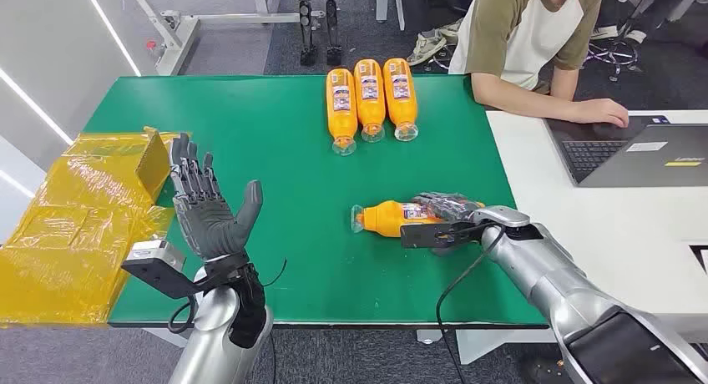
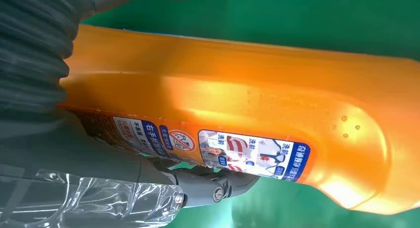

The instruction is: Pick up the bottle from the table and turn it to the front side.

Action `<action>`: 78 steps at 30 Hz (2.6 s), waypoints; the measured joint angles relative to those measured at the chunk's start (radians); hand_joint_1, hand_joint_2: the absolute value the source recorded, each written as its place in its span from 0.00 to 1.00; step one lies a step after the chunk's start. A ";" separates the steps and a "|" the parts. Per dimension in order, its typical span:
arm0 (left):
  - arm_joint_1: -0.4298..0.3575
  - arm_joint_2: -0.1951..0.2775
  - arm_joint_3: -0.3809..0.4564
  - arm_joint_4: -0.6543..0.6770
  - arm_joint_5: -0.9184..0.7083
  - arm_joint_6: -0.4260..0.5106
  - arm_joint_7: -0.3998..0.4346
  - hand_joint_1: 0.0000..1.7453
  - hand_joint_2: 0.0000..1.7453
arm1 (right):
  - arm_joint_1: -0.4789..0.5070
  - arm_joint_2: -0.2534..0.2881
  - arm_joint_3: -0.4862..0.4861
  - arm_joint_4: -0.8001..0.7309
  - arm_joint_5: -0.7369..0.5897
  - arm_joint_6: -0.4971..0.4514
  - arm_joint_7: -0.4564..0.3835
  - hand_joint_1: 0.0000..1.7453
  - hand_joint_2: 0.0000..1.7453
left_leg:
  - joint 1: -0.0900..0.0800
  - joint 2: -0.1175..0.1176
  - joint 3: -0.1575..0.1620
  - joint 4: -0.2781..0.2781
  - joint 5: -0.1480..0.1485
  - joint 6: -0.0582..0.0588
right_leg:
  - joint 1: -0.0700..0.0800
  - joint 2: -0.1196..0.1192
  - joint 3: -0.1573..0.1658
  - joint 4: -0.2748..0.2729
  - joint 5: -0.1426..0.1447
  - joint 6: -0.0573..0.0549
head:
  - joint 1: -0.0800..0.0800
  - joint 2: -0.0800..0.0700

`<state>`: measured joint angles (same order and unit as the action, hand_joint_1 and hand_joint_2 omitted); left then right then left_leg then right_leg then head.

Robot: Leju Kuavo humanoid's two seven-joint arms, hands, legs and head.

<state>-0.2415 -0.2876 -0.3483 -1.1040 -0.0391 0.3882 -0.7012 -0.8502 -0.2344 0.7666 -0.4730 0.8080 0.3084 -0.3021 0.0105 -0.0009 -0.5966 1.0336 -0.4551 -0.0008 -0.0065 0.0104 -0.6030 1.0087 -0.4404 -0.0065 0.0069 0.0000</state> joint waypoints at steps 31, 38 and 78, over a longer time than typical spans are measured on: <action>0.001 0.001 0.002 -0.005 -0.004 0.029 0.000 0.00 1.00 | 0.010 -0.011 0.081 0.019 0.044 -0.159 0.136 1.00 1.00 | 0.000 0.000 0.001 0.001 0.001 0.002 | 0.000 0.000 0.003 0.000 0.002 0.003 | 0.000 0.000; 0.002 0.002 0.004 -0.006 -0.022 -0.010 0.000 0.00 1.00 | 0.068 0.039 0.067 0.027 0.006 -0.380 0.125 1.00 1.00 | 0.000 0.000 0.001 0.001 0.002 0.002 | 0.000 0.000 0.003 0.000 0.002 0.003 | 0.000 0.000; -0.088 -0.035 -0.071 0.252 0.104 -0.433 0.031 0.00 1.00 | 0.314 0.404 -0.247 -0.242 -0.344 -0.843 -0.262 1.00 1.00 | 0.000 0.001 -0.006 0.000 0.002 0.002 | 0.000 0.001 -0.006 0.000 0.002 0.002 | 0.000 0.000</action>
<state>-0.3298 -0.3227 -0.4193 -0.8517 0.0648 -0.0449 -0.6697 -0.5363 0.1693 0.5193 -0.7147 0.4639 -0.5341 -0.5643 0.0107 0.0001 -0.6027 1.0341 -0.4530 0.0007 -0.0064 0.0112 -0.6092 1.0092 -0.4383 -0.0040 0.0070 0.0000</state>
